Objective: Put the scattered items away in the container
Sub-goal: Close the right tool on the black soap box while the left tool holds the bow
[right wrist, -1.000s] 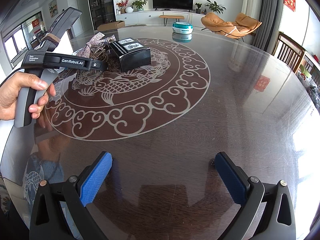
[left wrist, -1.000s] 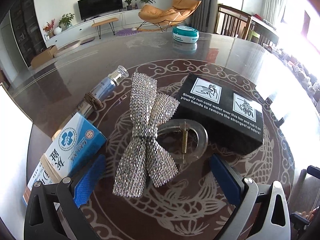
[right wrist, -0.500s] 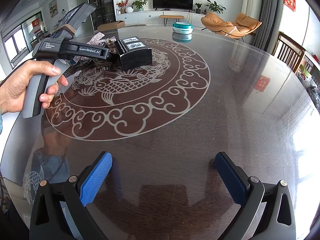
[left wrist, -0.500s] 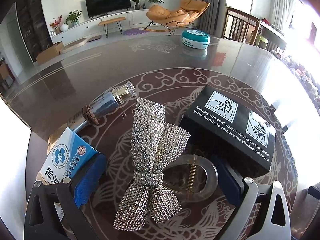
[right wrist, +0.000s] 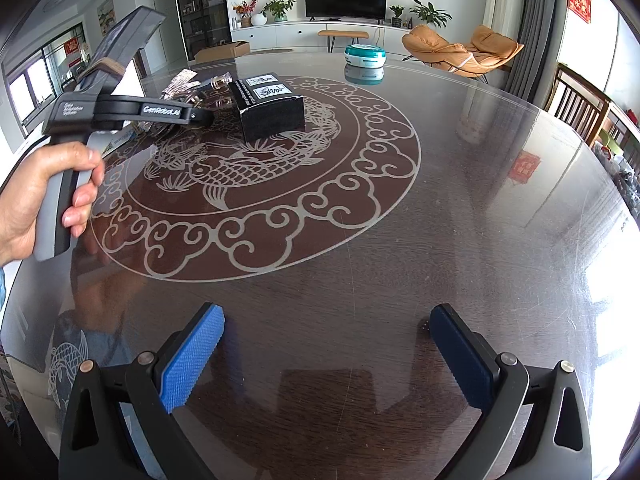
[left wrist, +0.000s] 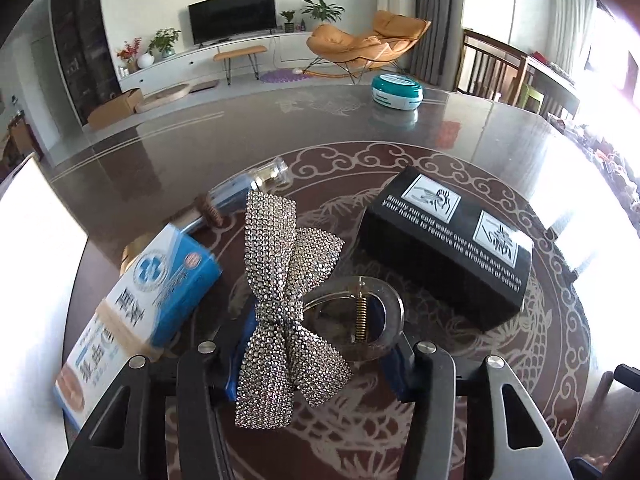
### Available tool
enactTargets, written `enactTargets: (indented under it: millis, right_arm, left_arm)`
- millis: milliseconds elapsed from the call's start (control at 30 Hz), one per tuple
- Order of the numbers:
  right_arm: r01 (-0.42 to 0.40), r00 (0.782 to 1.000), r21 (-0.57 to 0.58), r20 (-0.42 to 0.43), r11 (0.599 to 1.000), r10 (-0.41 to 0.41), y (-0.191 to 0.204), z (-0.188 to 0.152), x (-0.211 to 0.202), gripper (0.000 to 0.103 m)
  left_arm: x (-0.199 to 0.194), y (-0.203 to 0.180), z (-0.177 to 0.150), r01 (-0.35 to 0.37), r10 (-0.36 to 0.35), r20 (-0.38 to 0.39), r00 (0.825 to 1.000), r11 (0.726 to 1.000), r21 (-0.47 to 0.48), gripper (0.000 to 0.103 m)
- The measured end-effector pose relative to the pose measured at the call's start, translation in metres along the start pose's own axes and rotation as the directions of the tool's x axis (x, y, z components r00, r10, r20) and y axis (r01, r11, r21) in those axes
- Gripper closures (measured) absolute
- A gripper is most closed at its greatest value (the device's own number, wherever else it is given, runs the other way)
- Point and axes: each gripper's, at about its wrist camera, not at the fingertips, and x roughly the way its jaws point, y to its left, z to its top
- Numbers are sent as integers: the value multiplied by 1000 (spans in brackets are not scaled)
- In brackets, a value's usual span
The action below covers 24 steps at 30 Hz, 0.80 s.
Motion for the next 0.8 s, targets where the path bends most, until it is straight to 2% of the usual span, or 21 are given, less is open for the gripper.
enactTargets:
  millis: [400, 567, 600, 700, 733, 800]
  right_arm:
    - [0, 1000, 0, 0, 1000, 0, 0, 0, 0, 0]
    - [0, 1000, 0, 0, 1000, 0, 0, 0, 0, 0]
    - [0, 1000, 0, 0, 1000, 0, 0, 0, 0, 0]
    - [0, 1000, 0, 0, 1000, 0, 0, 0, 0, 0]
    - [0, 1000, 0, 0, 1000, 0, 0, 0, 0, 0]
    - [0, 1000, 0, 0, 1000, 0, 0, 0, 0, 0]
  left_arm:
    - [-62, 10, -89, -80, 76, -42, 996, 991, -106, 50]
    - [-74, 14, -107, -99, 96, -33, 995, 988, -119, 48]
    - [-74, 14, -108, -100, 97, -33, 995, 988, -118, 45]
    - [-72, 19, -108, -113, 108, -41, 993, 984, -136, 21]
    - [-71, 23, -109, -108, 103, -38, 994, 983, -145, 16]
    - [-71, 26, -110, -104, 99, -38, 994, 983, -149, 15]
